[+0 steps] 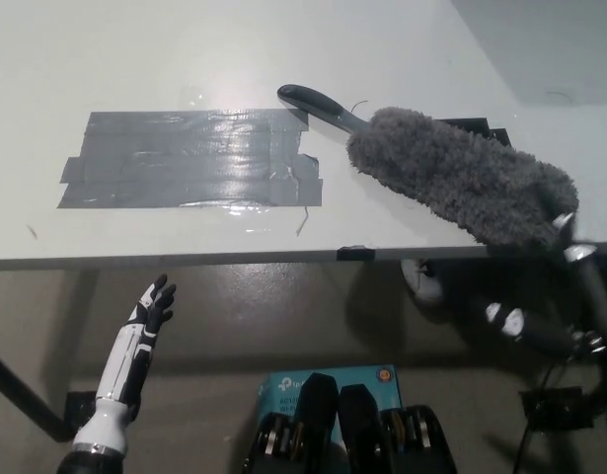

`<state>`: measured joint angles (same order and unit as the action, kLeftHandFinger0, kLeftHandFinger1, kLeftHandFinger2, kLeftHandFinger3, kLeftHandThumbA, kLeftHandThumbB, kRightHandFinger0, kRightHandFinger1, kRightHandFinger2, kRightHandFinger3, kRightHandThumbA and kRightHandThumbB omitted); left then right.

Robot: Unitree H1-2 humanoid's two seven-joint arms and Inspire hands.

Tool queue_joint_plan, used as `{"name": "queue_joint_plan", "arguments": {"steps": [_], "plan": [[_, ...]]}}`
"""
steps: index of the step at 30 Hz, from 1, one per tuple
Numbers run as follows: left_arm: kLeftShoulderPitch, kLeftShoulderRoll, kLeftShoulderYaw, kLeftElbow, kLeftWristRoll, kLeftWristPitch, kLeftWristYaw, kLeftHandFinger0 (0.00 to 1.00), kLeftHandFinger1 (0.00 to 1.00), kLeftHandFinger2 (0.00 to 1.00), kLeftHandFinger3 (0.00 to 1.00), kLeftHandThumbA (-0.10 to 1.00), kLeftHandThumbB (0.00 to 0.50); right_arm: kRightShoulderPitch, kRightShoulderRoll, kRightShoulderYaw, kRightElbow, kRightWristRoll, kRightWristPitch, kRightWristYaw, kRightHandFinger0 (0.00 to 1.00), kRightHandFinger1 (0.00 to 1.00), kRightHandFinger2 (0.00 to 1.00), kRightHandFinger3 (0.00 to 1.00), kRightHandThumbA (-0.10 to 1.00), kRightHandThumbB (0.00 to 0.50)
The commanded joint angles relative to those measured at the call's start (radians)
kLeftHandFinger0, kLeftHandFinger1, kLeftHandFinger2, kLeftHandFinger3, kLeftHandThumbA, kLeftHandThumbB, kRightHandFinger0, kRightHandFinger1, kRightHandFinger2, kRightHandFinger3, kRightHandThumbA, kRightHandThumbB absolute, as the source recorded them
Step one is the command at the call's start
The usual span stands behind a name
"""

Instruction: A grey duster is kept infront of the robot in the middle of the table and the robot extends its right arm to grab the duster, picks it up and hands it to a person

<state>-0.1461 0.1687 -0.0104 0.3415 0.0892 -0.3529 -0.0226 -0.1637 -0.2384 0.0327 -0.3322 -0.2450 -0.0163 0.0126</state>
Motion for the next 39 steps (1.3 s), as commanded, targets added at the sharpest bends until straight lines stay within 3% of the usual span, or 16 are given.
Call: {"name": "queue_joint_plan", "arguments": {"steps": [1,3,11,12,15,17,20,27,39], "plan": [[0.013,0.006,-0.005,-0.014,0.017,-0.057,0.006,1.0,1.0,1.0,1.0,1.0,0.282,-0.111,-0.05,-0.042,-0.093,-0.048,0.132,0.038,1.0,1.0,1.0,1.0,1.0,0.331],[0.015,0.004,-0.004,-0.008,0.02,-0.065,0.008,0.99,1.0,1.0,1.0,1.0,0.282,-0.186,-0.081,-0.036,-0.069,-0.073,0.232,0.08,1.0,1.0,1.0,1.0,1.0,0.337],[0.015,0.001,0.003,-0.008,0.018,-0.063,0.013,1.0,1.0,1.0,1.0,1.0,0.305,-0.493,-0.162,0.068,0.223,-0.15,0.375,0.177,1.0,1.0,1.0,1.0,1.0,0.347],[0.012,0.001,0.003,-0.008,0.018,-0.061,0.012,1.0,1.0,1.0,1.0,1.0,0.307,-0.533,-0.169,0.091,0.274,-0.167,0.386,0.188,1.0,1.0,1.0,1.0,1.0,0.376],[0.007,0.001,0.004,-0.005,0.014,-0.061,0.012,0.99,1.0,1.0,1.0,1.0,0.304,-0.622,-0.166,0.148,0.396,-0.195,0.419,0.206,1.0,1.0,1.0,1.0,1.0,0.396],[0.007,0.002,0.005,-0.011,0.014,-0.058,0.01,0.99,1.0,1.0,1.0,1.0,0.296,-0.688,-0.154,0.186,0.508,-0.204,0.42,0.214,1.0,1.0,1.0,1.0,1.0,0.453],[0.006,0.004,0.004,-0.012,0.013,-0.061,0.006,1.0,1.0,1.0,1.0,1.0,0.294,-0.753,-0.133,0.214,0.622,-0.201,0.432,0.219,1.0,1.0,1.0,1.0,1.0,0.487],[-0.006,0.005,0.005,0.0,0.017,-0.068,0.009,0.99,1.0,1.0,1.0,1.0,0.299,-0.889,-0.074,0.279,0.884,-0.194,0.43,0.244,1.0,1.0,1.0,1.0,1.0,0.5],[-0.011,0.007,0.003,-0.008,0.017,-0.063,0.003,1.0,1.0,1.0,1.0,1.0,0.306,-0.964,-0.029,0.346,1.056,-0.196,0.422,0.294,1.0,1.0,1.0,1.0,1.0,0.5]]}}
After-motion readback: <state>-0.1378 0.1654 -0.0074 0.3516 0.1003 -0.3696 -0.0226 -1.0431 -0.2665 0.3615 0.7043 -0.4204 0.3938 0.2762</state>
